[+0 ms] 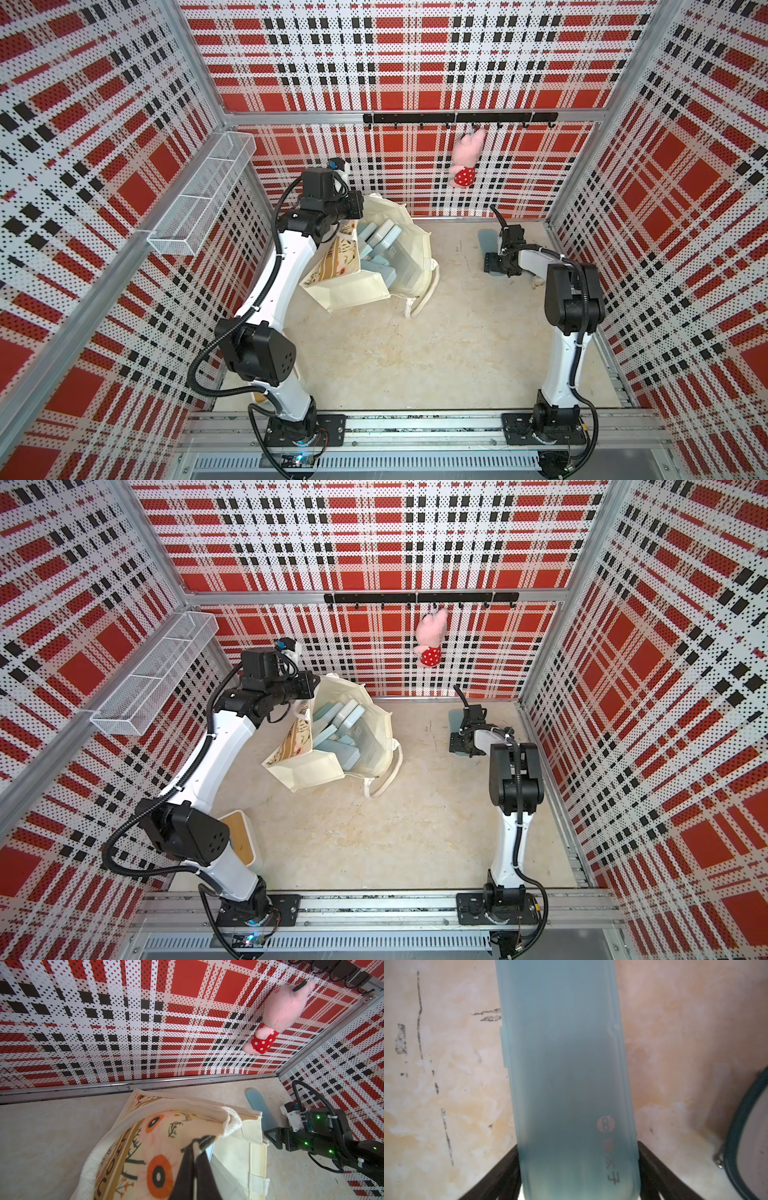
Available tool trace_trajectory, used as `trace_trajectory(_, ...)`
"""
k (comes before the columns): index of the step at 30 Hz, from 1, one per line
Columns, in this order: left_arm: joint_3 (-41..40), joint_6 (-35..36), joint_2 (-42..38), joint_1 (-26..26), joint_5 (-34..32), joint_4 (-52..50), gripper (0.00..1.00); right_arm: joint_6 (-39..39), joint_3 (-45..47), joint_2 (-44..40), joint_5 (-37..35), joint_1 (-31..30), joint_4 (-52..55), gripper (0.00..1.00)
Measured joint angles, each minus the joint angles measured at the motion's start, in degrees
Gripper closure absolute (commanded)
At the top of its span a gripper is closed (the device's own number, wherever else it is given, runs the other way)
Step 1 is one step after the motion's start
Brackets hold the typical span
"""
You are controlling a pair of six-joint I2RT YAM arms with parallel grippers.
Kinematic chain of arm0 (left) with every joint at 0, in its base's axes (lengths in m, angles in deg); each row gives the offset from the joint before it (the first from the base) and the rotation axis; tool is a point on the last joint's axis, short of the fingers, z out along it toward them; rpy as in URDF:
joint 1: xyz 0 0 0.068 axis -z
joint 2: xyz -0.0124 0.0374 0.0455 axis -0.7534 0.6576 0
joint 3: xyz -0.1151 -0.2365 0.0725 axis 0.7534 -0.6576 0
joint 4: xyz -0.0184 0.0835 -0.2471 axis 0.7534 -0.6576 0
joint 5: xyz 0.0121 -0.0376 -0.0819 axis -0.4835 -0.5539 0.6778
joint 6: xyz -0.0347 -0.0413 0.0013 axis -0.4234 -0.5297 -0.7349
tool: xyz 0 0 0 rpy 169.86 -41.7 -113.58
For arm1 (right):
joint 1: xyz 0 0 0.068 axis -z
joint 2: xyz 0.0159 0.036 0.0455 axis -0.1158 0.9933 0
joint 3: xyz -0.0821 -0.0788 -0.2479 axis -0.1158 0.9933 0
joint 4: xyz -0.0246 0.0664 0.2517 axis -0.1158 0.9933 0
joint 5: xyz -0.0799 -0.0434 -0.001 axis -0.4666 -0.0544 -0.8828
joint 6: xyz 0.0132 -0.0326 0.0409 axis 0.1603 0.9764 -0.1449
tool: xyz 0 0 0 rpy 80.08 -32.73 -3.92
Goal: Take out the pencil case from the canvas bag
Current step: Place the pencil case at the center of the board.
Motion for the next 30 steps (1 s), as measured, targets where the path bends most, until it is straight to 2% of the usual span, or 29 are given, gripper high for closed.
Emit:
trace_trajectory(4, 0.0, 0.0, 0.0, -0.1, 0.1, 0.0, 1.00, -0.1, -0.3, 0.0, 0.0, 0.0, 0.5, 0.01)
trace_trajectory(9, 0.0, 0.0, 0.0, -0.1, 0.4, 0.0, 1.00, 0.1, 3.5, -4.7, -0.9, 0.0, 0.4, 0.00)
trace_trajectory(19, 0.7, -0.6, 0.3, 0.2, 2.1, -0.7, 1.00, 0.8, 22.2, -33.1, -2.3, -3.5, -9.7, 0.02)
trace_trajectory(25, 3.6, -1.0, 1.9, 1.0, 2.8, -2.4, 1.00, 1.2, 28.3, -41.7, 0.6, -8.1, -14.3, 0.06)
trace_trajectory(30, 5.8, -1.3, 3.4, 2.0, 3.4, -3.4, 1.00, 1.4, 29.7, -46.8, 3.1, -13.1, -17.1, 0.08)
